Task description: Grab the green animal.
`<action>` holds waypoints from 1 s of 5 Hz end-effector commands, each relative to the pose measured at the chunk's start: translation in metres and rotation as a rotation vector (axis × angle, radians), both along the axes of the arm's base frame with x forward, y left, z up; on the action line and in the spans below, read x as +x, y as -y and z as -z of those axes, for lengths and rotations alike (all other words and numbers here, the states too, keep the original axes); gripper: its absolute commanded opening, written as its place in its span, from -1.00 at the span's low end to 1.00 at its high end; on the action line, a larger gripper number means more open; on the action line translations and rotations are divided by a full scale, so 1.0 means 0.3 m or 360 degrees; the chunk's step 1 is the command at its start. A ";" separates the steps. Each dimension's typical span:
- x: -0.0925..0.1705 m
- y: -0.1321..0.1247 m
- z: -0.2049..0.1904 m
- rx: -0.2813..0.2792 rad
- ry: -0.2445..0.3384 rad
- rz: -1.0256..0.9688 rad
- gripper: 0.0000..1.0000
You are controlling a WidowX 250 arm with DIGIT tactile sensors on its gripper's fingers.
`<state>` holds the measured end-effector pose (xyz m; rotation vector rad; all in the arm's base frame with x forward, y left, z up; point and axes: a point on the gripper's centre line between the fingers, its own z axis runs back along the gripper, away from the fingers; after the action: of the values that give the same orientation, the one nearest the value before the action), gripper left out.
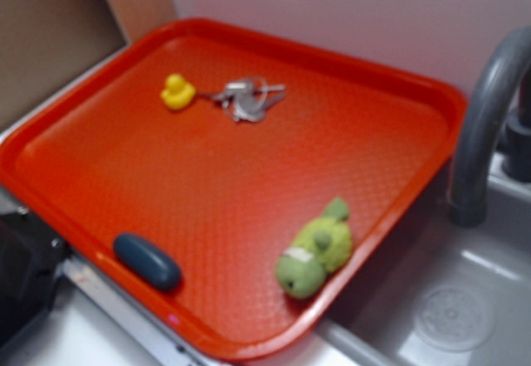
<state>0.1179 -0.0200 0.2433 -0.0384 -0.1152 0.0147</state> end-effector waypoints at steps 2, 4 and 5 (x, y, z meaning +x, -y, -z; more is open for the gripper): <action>0.028 0.052 0.041 -0.0068 0.0051 -0.0045 1.00; 0.093 0.200 0.134 -0.0196 0.0120 -0.0053 1.00; 0.143 0.320 0.227 -0.0224 0.0107 0.0007 1.00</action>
<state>0.1611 -0.1146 0.1645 -0.1654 -0.1471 0.0113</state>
